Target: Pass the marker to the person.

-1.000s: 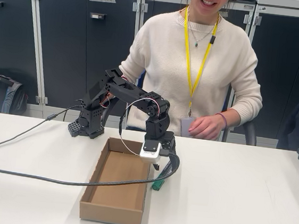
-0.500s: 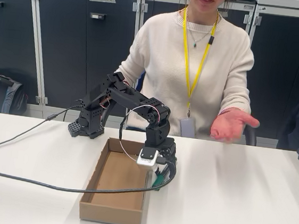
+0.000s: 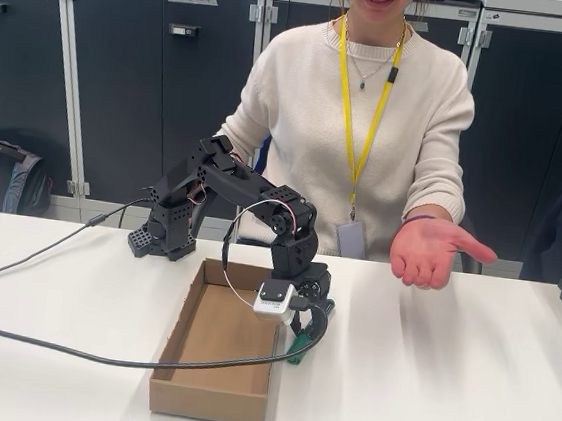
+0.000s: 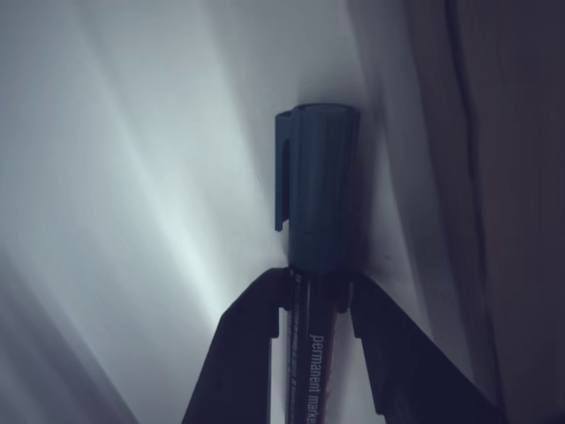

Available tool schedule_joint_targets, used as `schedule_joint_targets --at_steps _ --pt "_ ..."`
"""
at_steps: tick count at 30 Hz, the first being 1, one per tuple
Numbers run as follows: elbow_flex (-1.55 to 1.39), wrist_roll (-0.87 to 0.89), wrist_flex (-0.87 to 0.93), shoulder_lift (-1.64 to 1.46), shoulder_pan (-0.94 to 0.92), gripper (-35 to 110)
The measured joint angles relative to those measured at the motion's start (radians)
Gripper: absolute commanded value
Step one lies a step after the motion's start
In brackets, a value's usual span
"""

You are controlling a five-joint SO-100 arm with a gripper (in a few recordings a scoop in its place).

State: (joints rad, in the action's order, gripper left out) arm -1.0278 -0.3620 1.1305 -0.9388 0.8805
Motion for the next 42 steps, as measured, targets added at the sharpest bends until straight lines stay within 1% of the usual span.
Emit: schedule_joint_targets --at_steps 10,16,22,25,31,37,42 --pt "0.052 -0.127 -0.114 -0.236 -0.011 -5" --pt "0.173 -0.258 -0.324 -0.239 0.058 -5" --pt "0.183 -0.434 -0.563 -0.224 0.184 -5" --pt "0.181 -0.488 -0.658 -0.178 0.255 -5" --pt "0.181 -0.541 -0.736 -0.078 0.336 -5" --pt "0.189 -0.572 -0.822 -0.008 0.347 -5" --pt "0.190 -0.581 -0.834 0.000 0.354 -3"
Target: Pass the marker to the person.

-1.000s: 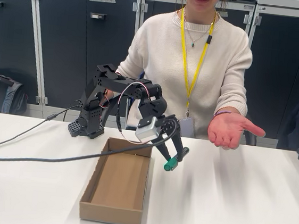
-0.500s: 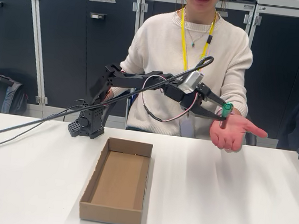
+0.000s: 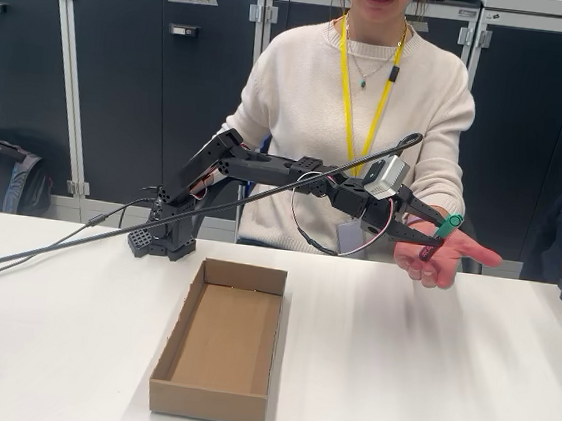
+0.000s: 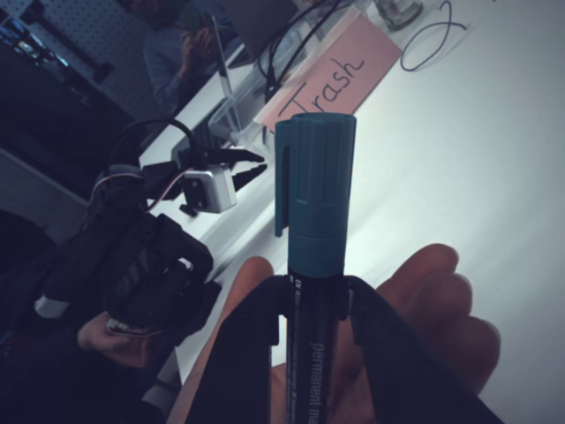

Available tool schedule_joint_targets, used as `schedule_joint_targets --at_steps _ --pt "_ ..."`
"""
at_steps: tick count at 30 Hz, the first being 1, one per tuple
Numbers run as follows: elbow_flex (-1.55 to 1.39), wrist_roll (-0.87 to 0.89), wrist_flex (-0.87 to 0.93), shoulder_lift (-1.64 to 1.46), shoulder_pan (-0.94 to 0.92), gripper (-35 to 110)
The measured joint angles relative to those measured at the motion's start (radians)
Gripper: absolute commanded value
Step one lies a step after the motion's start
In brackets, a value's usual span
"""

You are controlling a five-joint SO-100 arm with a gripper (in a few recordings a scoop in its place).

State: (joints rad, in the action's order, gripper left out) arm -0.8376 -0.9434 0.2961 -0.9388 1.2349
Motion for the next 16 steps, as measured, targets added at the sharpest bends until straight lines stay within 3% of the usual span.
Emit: schedule_joint_targets --at_steps 8,11,16 --pt "0.002 -0.012 0.029 0.002 0.000 17" --pt "0.000 -0.012 0.031 0.003 0.000 31" --pt "-0.014 -0.012 0.021 0.003 0.002 33"
